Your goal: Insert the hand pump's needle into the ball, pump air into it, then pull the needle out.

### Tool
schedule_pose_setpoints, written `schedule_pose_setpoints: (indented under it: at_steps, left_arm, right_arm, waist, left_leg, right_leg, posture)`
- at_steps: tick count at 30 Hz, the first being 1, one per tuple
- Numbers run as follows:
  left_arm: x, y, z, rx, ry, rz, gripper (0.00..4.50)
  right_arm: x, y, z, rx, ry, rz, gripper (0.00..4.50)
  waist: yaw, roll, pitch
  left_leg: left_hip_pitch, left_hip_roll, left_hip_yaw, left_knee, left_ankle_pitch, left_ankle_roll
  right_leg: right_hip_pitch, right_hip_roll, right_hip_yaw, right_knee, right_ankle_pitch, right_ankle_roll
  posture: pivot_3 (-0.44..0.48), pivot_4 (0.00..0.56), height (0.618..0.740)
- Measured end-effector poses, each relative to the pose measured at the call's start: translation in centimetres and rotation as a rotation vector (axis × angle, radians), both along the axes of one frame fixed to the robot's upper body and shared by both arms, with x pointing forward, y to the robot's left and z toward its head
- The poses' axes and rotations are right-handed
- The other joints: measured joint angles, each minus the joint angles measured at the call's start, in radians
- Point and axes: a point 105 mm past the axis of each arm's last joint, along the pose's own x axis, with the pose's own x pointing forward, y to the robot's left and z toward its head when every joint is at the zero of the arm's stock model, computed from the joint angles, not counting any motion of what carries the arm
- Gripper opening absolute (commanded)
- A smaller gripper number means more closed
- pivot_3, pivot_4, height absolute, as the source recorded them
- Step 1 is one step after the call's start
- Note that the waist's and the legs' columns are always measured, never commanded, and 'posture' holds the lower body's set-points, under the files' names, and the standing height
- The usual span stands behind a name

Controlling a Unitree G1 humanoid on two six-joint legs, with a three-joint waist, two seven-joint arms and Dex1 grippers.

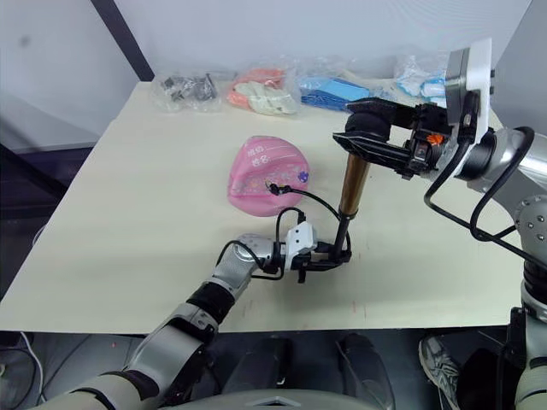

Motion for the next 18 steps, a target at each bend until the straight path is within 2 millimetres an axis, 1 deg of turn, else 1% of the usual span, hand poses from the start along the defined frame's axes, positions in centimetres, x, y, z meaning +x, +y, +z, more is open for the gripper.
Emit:
schedule_pose_setpoints:
  at_steps: [3,5,6,7,8,11,14,18]
  left_arm:
    - [0.0,0.0,0.2,-0.005,-0.006,-0.004,1.11]
    - [0.0,0.0,0.1,-0.003,-0.003,-0.005,1.11]
    - [0.0,0.0,-0.1,0.002,0.004,-0.005,1.11]
    - [-0.3,0.4,-0.8,0.015,0.027,0.0,1.11]
    - [-0.3,0.5,-1.0,0.02,0.035,0.002,1.11]
    - [-0.4,0.5,-1.2,0.022,0.039,0.005,1.11]
    - [-0.3,0.6,-1.4,0.034,0.042,0.008,1.11]
    - [-0.3,0.7,-1.7,0.054,0.047,0.006,1.11]
  right_arm:
    - [0.1,0.2,0.3,-0.006,0.01,0.004,1.93]
    - [0.1,0.3,0.1,-0.002,0.016,0.003,1.93]
    - [0.1,0.3,-0.2,-0.005,0.019,0.001,1.93]
    - [0.0,0.3,-1.1,-0.007,0.04,-0.003,1.93]
    - [0.1,0.3,-1.4,-0.006,0.049,-0.005,1.93]
    - [-0.4,0.3,-2.0,0.009,0.013,-0.01,1.93]
    - [-1.1,0.3,-2.8,0.021,-0.015,-0.009,1.93]
    - [-1.4,0.2,-4.1,0.024,-0.006,-0.014,1.93]
  waist:
    - [0.0,0.0,0.0]
    - [0.0,0.0,0.0]
    - [0.0,0.0,0.0]
    - [0.0,0.0,0.0]
    - [0.0,0.0,0.0]
    - [0.0,-0.001,-0.001]
    - [-0.001,-0.004,-0.004]
    - [-0.003,-0.007,-0.015]
  left_leg:
    - [-0.001,0.0,0.0,0.0,0.0,0.0]
    - [-0.001,0.0,0.0,0.0,0.0,0.0]
    - [-0.001,0.0,0.0,0.0,0.0,0.0]
    - [-0.001,0.0,0.0,0.0,0.0,0.0]
    - [-0.001,0.0,0.0,0.0,0.0,0.0]
    - [0.0,0.0,0.0,0.0,0.0,0.0]
    - [0.004,0.0,0.0,0.0,0.0,0.0]
    - [0.005,0.0,0.0,0.0,-0.001,0.001]
  right_leg:
    - [-0.001,0.0,0.0,0.0,0.0,0.0]
    - [-0.001,0.0,0.0,0.0,0.0,0.0]
    - [-0.001,0.0,0.0,0.0,0.0,0.0]
    - [-0.001,0.0,0.0,0.0,0.0,0.0]
    - [-0.001,0.0,0.0,0.0,0.0,0.0]
    - [-0.001,0.0,0.0,0.001,0.0,0.0]
    - [0.003,0.0,0.0,0.002,0.0,0.0]
    - [0.005,0.001,0.0,0.001,0.0,0.0]
  posture:
    - [0.0,0.15,0.74]
    - [0.0,0.15,0.74]
    - [0.0,0.15,0.74]
    - [0.0,0.15,0.74]
    - [0.0,0.15,0.74]
    - [0.0,0.15,0.74]
    - [0.0,0.15,0.74]
    - [0.0,0.15,0.74]
